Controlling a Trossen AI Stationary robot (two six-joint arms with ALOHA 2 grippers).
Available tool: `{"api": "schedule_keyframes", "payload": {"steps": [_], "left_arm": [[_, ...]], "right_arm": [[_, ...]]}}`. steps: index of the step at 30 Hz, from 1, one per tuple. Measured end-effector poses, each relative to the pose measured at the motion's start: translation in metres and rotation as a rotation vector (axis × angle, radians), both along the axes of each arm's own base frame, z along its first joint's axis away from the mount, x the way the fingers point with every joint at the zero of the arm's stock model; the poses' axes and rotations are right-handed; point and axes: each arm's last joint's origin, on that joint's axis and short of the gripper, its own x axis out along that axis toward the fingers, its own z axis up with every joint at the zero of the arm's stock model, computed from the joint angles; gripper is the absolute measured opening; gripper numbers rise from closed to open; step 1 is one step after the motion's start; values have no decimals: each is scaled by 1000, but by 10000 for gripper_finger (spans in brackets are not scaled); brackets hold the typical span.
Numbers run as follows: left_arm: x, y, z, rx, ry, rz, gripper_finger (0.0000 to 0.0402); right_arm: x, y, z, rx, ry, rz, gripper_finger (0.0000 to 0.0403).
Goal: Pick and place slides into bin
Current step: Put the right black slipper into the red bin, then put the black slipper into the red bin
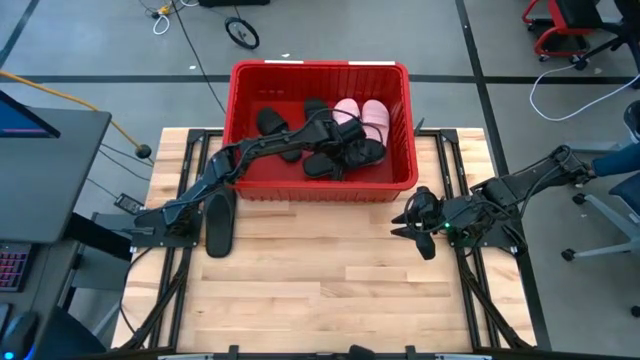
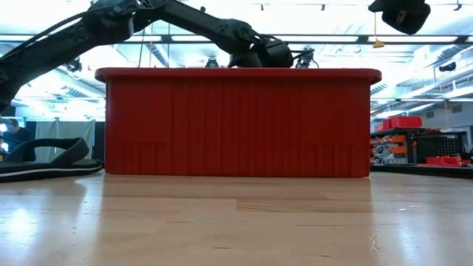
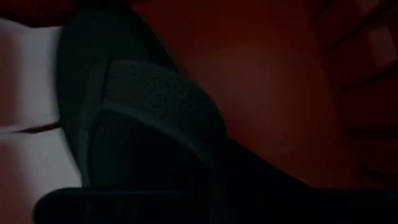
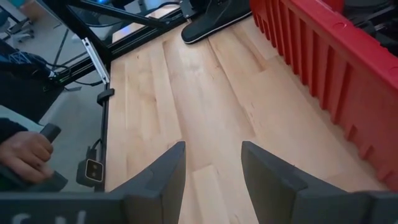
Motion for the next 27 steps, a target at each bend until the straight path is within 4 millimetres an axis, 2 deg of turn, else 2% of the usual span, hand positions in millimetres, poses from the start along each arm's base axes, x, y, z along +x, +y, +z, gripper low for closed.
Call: {"api": "schedule_keyframes", "payload": {"steps": [5,17,20,23,27], "left_arm": [[0,1,0,-37,-10,70,92],[-1,-1,3,-148,-57,410,209],[-1,-8,19,-155,-71,414,225],[2,-17,45,-139,-119,390,232],[-7,-29,78,-130,-195,377,230]], "right_arm": [[0,0,0,5,0,-3,162],[0,0,0,6,0,-3,162],[0,0,0,6,0,-3,162],[0,0,0,6,0,-3,162],[0,0,0,8,2,-3,162]]}}
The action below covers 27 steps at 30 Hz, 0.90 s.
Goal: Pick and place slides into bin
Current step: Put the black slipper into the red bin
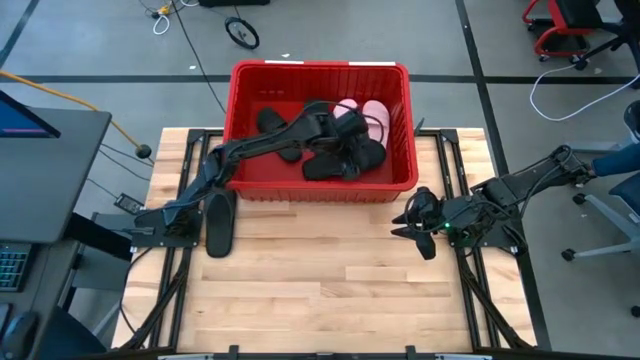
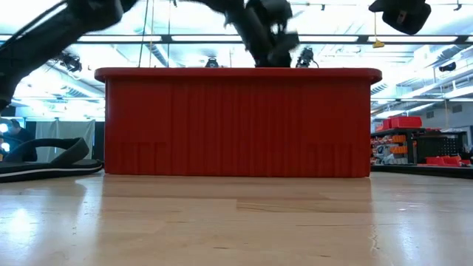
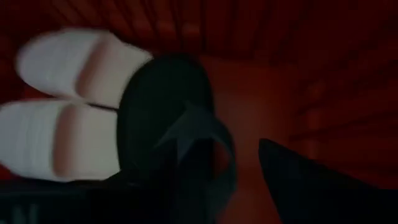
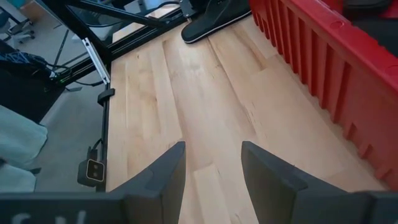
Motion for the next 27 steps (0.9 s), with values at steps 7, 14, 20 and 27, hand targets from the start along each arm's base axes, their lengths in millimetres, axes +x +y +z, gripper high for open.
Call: {"api": "schedule_keyframes", "payload": {"steps": [7,14,20,27], "left_arm": [[-41,-21,69,-48,-58,107,218],[-94,-61,139,-207,-212,235,200],[-127,-113,160,-414,-189,362,178],[-146,-192,142,-482,-40,682,150]], "right_arm": [[-1,0,-1,32,8,-17,162],[-1,2,-1,11,7,4,162],[-1,2,-1,8,7,6,160],[-1,2,-1,6,9,6,155]]}}
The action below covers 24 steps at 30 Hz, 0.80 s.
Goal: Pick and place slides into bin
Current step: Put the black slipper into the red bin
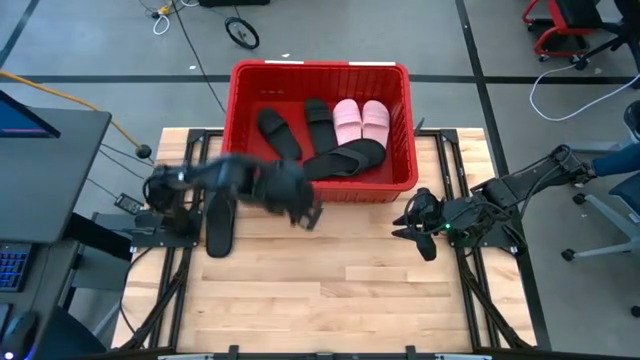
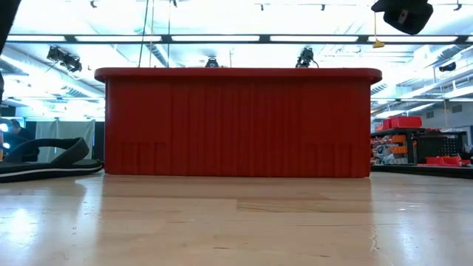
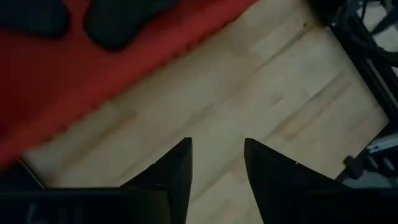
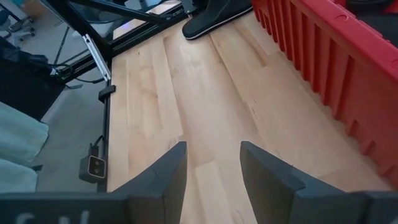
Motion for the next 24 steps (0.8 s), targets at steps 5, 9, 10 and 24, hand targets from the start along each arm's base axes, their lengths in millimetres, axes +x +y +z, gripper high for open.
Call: {"api": "schedule_keyframes", "payload": {"steps": [5,9,10,24], "left_arm": [[-9,-62,-19,20,-42,166,126],[-30,-97,-35,32,-87,292,109],[-34,-103,-43,28,-83,331,106],[-114,-80,-173,158,303,643,93]], "right_arm": [[0,0,0,-14,4,7,155],[0,0,-1,-29,6,16,154],[0,0,-1,-30,8,16,154],[-1,-1,-2,-48,23,23,153]]}}
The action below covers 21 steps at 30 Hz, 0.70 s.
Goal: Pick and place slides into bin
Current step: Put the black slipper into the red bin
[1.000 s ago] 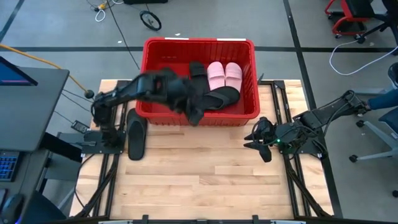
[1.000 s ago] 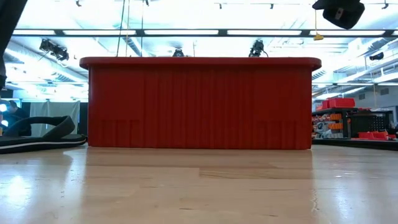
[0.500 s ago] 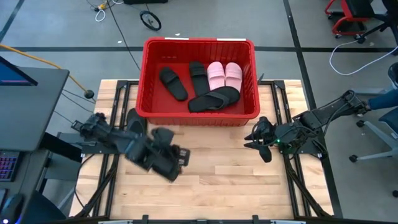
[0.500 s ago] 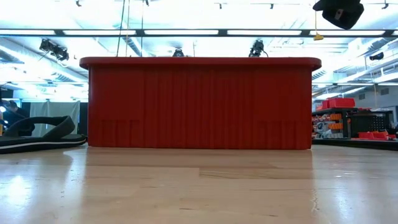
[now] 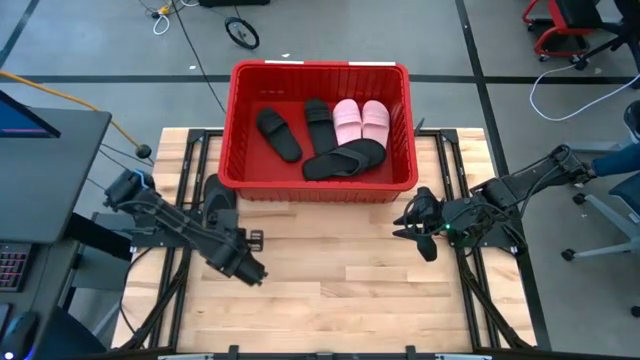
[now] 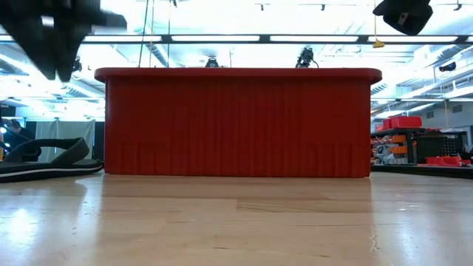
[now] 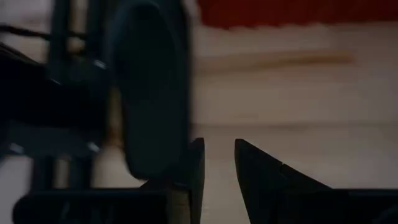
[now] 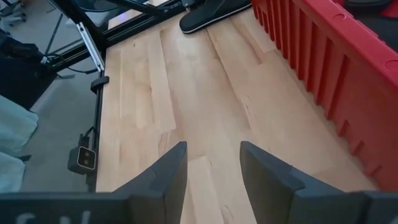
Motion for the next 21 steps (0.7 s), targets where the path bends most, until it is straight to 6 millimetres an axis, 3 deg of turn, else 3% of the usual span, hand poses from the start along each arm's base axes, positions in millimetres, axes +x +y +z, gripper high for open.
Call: {"api": "schedule_keyframes", "payload": {"steps": [6,11,15,21], "left_arm": [[-10,27,-37,65,149,57,94],[-11,46,-77,36,111,127,111],[-12,60,-109,-16,80,87,140],[-22,77,-122,-12,126,164,186]], "right_arm": [[0,0,0,-29,-2,18,153],[0,0,0,-34,-4,22,146],[0,0,0,-47,-6,30,138],[0,0,0,-24,-7,16,129]]}}
